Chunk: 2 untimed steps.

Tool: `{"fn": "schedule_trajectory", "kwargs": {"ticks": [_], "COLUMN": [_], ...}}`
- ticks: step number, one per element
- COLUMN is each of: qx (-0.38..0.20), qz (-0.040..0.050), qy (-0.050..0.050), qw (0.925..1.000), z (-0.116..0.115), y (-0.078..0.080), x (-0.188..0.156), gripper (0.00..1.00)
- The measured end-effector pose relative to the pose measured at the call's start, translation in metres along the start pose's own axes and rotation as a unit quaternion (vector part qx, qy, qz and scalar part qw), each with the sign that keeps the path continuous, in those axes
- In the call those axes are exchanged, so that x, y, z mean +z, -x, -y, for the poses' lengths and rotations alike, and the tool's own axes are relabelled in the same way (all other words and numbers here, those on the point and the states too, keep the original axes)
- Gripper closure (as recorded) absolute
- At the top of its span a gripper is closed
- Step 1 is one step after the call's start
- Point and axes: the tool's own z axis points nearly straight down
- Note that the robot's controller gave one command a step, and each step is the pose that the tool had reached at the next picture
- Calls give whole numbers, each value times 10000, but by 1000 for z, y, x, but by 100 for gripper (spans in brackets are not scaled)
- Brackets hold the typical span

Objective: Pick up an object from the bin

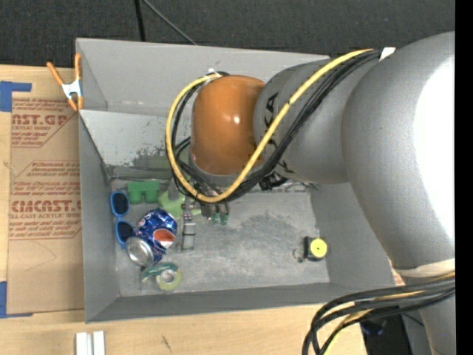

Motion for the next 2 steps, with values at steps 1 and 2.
{"fn": "schedule_trajectory", "kwargs": {"ticks": [1, 2], "qx": [653, 660], "qz": [-8, -11], "qy": [3, 5], "qw": [9979, 9978], "z": [-38, -37], "y": [11, 12], "x": [74, 70], "gripper": [0, 100]}}
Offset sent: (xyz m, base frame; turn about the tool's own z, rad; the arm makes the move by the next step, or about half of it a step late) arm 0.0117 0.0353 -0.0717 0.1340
